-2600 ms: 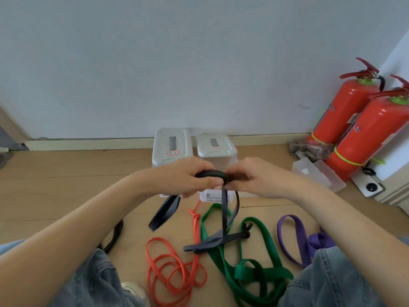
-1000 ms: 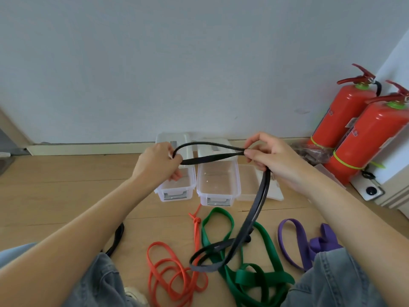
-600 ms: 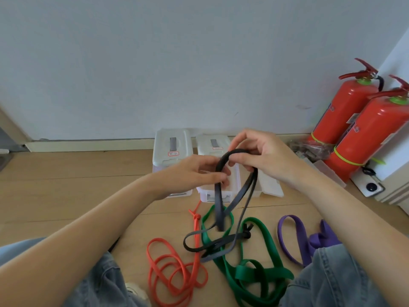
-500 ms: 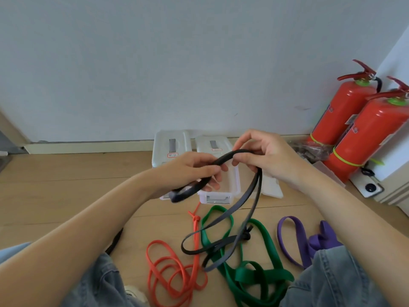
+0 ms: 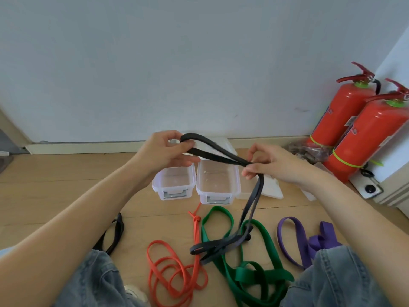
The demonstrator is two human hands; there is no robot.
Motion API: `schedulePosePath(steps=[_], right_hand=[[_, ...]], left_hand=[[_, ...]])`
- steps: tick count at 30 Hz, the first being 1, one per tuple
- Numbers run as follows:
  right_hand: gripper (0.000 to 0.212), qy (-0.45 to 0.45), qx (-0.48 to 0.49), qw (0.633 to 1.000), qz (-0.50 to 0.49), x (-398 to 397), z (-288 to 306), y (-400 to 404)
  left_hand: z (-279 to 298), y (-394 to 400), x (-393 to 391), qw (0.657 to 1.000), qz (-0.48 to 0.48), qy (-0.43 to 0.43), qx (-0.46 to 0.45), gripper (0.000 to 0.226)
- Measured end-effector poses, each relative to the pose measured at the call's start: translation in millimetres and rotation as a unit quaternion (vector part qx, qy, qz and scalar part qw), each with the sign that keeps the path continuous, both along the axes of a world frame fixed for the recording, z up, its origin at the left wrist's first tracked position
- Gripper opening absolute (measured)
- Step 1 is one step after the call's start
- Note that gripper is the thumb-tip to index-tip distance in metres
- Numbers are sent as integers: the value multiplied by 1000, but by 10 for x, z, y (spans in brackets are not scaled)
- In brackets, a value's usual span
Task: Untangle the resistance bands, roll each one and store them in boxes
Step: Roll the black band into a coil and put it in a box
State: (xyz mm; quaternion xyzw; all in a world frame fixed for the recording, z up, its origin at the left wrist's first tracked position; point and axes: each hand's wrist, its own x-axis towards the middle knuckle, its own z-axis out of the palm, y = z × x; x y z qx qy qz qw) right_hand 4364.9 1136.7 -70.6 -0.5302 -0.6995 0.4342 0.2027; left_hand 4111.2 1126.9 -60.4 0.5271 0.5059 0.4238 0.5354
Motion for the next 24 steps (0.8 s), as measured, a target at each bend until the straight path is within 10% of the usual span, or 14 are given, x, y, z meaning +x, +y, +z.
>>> schedulePosePath(steps=[3, 7, 15, 24], right_hand=[[18, -87, -6, 996, 15, -38, -20, -25], [50, 109, -3, 994, 17, -301, 7, -138], [17, 118, 86, 989, 4, -469, 49, -134], [14, 275, -138, 951, 12, -230, 114, -72]], left_hand=[[4, -11, 31, 1000, 7, 6, 3, 12], [-4, -83, 155, 992, -86, 79, -40, 17], [55, -93, 167, 985, -131, 108, -44, 24], [94, -106, 83, 957, -223, 178, -52, 21]])
